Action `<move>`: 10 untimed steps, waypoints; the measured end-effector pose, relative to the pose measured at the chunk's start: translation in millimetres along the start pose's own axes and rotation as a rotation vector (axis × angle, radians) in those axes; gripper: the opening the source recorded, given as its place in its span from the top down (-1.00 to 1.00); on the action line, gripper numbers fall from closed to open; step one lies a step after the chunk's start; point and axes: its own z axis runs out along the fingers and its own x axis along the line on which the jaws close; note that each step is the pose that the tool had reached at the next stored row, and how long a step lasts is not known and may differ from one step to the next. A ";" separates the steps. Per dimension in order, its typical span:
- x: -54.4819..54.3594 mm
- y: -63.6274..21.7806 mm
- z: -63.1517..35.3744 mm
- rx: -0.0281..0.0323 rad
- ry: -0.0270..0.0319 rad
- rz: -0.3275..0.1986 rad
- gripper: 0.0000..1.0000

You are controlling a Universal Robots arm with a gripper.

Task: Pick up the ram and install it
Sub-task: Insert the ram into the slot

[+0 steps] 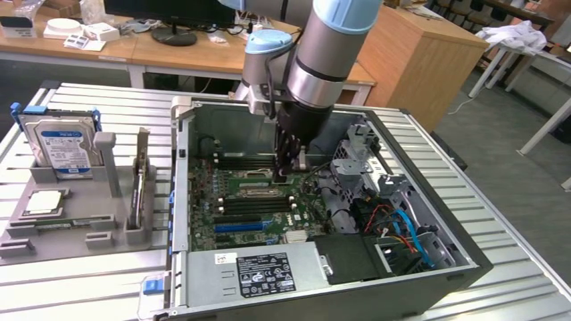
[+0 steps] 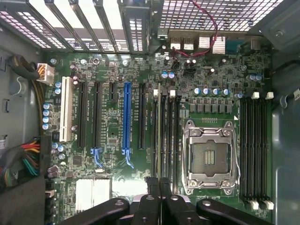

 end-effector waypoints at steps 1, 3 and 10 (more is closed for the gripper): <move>0.0 0.0 0.9 0.0000 0.0000 0.000 0.76; 0.1 -0.1 2.6 0.0000 0.0000 0.000 0.76; 0.1 -0.2 4.1 0.0000 0.0000 0.000 0.76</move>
